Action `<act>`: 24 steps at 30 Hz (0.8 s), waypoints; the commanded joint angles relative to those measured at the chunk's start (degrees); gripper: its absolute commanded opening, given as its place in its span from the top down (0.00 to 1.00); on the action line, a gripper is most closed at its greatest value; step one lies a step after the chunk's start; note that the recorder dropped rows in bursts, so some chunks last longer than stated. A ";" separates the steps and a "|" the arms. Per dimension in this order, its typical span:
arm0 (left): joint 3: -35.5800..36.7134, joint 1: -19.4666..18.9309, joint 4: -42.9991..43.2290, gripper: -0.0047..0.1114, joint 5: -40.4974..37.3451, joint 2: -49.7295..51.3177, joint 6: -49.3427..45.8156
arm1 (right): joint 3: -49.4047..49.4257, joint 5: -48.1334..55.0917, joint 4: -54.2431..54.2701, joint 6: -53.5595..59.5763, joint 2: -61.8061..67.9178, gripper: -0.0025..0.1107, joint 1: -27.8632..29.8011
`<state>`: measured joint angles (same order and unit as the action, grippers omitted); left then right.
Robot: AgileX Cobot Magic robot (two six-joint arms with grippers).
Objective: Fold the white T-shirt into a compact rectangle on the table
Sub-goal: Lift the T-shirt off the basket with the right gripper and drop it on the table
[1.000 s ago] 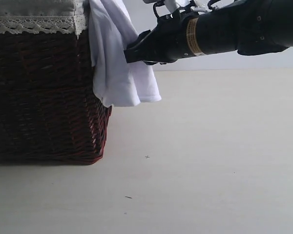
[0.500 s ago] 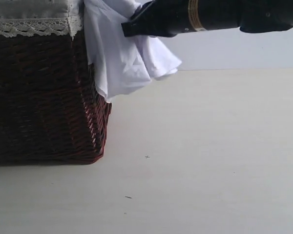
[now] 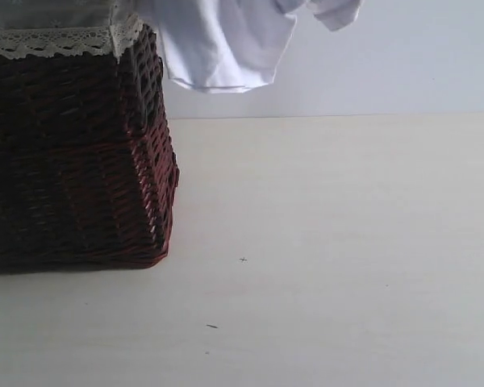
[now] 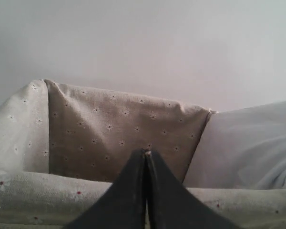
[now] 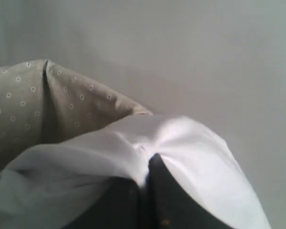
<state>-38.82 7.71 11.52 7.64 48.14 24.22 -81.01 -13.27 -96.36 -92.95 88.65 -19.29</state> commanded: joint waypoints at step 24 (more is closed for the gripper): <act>0.12 0.39 0.00 0.96 1.25 -0.07 0.23 | -23.97 7.56 -0.03 0.16 -7.83 0.98 -0.09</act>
<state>-38.82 7.71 11.52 7.78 48.14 24.22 -101.75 -7.15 -97.04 -92.66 81.83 -19.29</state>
